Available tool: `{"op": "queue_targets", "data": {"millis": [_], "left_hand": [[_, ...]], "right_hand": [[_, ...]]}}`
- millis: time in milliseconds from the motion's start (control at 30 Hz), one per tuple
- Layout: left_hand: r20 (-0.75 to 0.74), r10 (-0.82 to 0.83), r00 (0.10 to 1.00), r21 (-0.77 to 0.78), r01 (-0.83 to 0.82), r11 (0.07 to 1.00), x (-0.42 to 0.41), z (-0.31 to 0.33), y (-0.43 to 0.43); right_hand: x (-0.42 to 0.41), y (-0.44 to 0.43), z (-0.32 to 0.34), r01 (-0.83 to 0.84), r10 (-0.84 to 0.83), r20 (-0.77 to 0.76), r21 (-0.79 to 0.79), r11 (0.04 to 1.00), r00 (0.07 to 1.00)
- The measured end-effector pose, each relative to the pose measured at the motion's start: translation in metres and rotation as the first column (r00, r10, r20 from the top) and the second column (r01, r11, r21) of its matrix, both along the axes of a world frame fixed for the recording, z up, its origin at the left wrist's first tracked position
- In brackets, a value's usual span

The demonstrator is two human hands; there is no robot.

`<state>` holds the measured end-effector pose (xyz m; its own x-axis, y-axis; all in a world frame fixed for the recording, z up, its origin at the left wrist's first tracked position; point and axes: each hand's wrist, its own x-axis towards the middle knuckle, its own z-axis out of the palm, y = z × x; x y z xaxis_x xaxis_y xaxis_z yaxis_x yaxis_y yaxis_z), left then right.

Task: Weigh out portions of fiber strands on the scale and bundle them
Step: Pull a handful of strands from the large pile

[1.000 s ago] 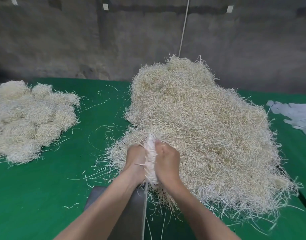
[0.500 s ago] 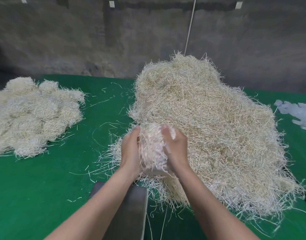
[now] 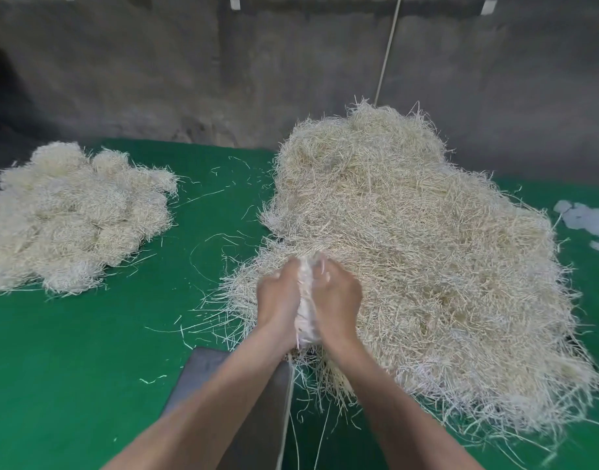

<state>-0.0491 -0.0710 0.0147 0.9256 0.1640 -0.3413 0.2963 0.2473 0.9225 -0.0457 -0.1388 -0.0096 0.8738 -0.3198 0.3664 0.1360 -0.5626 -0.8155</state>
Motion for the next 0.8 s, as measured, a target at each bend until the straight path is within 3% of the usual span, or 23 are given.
{"op": "queue_targets", "data": {"millis": [100,233,300,400,433,567,667,733,800], "left_hand": [[-0.062,0.09,0.994,-0.031,-0.092,0.995,0.008,0.001,0.007],[-0.177,-0.04,0.983,0.047,0.049,0.998,-0.008,-0.007,0.007],[-0.147,-0.065,0.987,0.025,0.07,0.997,-0.001,-0.005,0.013],[-0.028,-0.012,1.0,0.004,0.012,1.0,0.005,0.001,0.021],[-0.025,-0.021,0.999,0.029,0.022,0.999,0.001,-0.001,0.022],[-0.103,-0.212,0.972,0.017,0.215,0.977,-0.011,-0.011,0.02],[0.041,-0.196,0.98,0.279,0.177,0.944,0.002,-0.003,0.038],[0.106,-0.234,0.966,0.37,0.18,0.911,0.013,-0.007,0.043],[0.174,-0.3,0.938,0.364,0.222,0.905,0.008,0.005,0.039]], "right_hand": [[-0.019,0.03,-0.005,-0.057,0.064,0.106,-0.074,0.996,0.992],[-0.001,0.002,0.004,-0.067,0.06,0.058,0.132,0.989,0.997],[-0.016,0.014,0.004,-0.03,0.008,0.139,0.162,0.986,0.99],[-0.034,0.04,-0.003,-0.041,0.024,0.293,0.051,0.998,0.956],[-0.032,0.037,-0.003,-0.038,0.023,0.259,0.052,0.998,0.966],[-0.021,0.003,-0.003,-0.085,0.118,-0.121,0.246,0.965,0.986],[-0.021,-0.015,0.015,-0.118,0.141,-0.039,0.359,0.926,0.989],[-0.02,-0.011,0.023,-0.205,0.243,-0.015,0.487,0.849,0.97],[-0.027,0.007,0.023,-0.306,0.376,-0.079,0.44,0.844,0.923]]}}
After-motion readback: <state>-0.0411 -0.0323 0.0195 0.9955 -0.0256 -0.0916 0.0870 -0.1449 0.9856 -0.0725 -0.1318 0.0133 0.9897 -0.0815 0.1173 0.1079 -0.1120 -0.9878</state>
